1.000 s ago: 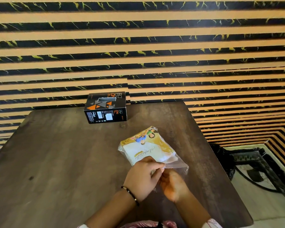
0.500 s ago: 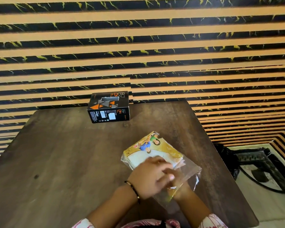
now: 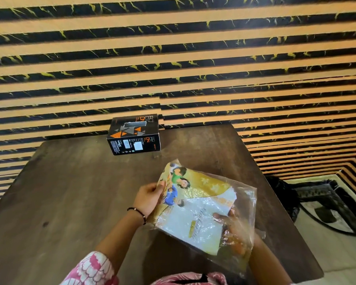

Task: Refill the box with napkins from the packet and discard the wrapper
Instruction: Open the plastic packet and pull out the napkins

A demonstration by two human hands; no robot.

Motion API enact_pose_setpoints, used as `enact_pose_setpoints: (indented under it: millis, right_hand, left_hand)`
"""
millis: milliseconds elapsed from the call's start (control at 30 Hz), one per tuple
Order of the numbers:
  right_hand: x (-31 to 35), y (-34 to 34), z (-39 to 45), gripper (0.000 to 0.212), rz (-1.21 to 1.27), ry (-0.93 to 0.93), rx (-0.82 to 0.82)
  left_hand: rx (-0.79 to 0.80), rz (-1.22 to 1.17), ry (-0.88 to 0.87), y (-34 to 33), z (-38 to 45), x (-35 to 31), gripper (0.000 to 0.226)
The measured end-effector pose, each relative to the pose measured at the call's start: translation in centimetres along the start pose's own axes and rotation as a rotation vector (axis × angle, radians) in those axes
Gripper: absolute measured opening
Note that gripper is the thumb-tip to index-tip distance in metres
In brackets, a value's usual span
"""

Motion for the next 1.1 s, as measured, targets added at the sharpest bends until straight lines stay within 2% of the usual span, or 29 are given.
enact_pose_setpoints:
  millis: [33, 67, 133, 167, 233, 267, 333, 367, 400, 433, 500, 567, 600, 700, 800, 967, 1100]
  right_hand:
    - [0.2, -0.1, -0.3, 0.065, 0.059, -0.013, 0.023]
    - [0.5, 0.0, -0.6, 0.064, 0.115, -0.051, 0.026]
    - [0.4, 0.9, -0.8, 0.086, 0.226, -0.153, -0.023]
    - [0.5, 1.4, -0.9, 0.089, 0.233, -0.180, -0.066]
    - [0.5, 2.5, -0.9, 0.059, 0.216, -0.201, -0.135]
    - [0.5, 3.0, -1.1, 0.046, 0.202, -0.210, -0.170]
    - [0.4, 3.7, -1.4, 0.043, 0.189, -0.226, -0.211]
    - [0.1, 4.1, -1.5, 0.042, 0.187, -0.236, -0.219]
    - [0.1, 4.2, -1.6, 0.041, 0.186, -0.248, -0.218]
    - [0.1, 4.0, -1.6, 0.040, 0.177, -0.265, -0.205]
    - [0.0, 3.8, -1.6, 0.040, 0.149, -0.291, -0.159]
    - [0.0, 3.7, -1.5, 0.039, 0.105, -0.296, -0.140]
    - [0.1, 3.6, -1.6, 0.039, 0.080, -0.285, -0.144]
    - [0.5, 4.0, -1.9, 0.037, -0.012, -0.237, -0.172]
    - [0.9, 4.4, -2.0, 0.037, -0.057, -0.222, -0.182]
    - [1.5, 5.5, -2.1, 0.037, -0.043, -0.195, -0.230]
    - [1.6, 6.3, -1.9, 0.042, 0.231, -0.157, -0.339]
  left_hand:
    - [-0.063, 0.006, -0.023, 0.4, 0.3, 0.2, 0.034]
    - [-0.128, 0.000, -0.025, 0.8, 0.8, 0.7, 0.033]
    - [-0.231, -0.082, 0.043, 1.8, 1.0, 1.2, 0.032]
    - [-0.278, -0.122, 0.077, 2.5, 1.2, 1.5, 0.033]
    - [-0.373, -0.115, 0.115, 4.0, 1.6, 2.6, 0.036]
    - [-0.413, -0.062, 0.124, 4.7, 1.8, 3.1, 0.034]
    - [-0.398, 0.161, 0.168, 5.1, 1.7, 3.7, 0.020]
    - [-0.353, 0.307, 0.171, 4.8, 1.5, 3.6, 0.025]
    - [-0.294, 0.460, 0.152, 4.3, 1.3, 3.2, 0.045]
    - [-0.252, 0.603, 0.086, 3.8, 0.9, 2.3, 0.066]
    - [-0.209, 0.864, -0.245, 2.0, 0.0, -0.2, 0.094]
    - [-0.063, 1.057, -0.530, -0.8, -1.0, -2.2, 0.106]
    - [0.024, 1.114, -0.582, -1.9, -1.1, -2.3, 0.110]
    - [0.240, 1.162, -0.519, -4.5, -0.4, -1.1, 0.118]
    - [0.308, 1.127, -0.400, -5.0, 0.3, 0.3, 0.118]
    - [0.316, 1.137, -0.161, -4.4, 1.3, 3.6, 0.113]
    - [0.190, 1.088, 0.000, -2.8, 2.3, 6.4, 0.123]
Point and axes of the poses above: each hand's wrist, its own z-axis towards the middle knuckle, its own y-axis out of the back of the hand, x = y × z, the point moved 4 cm from there along z, towards the middle knuckle, and after that the axes turned 10 degrees about y, right-handed, at the moved point
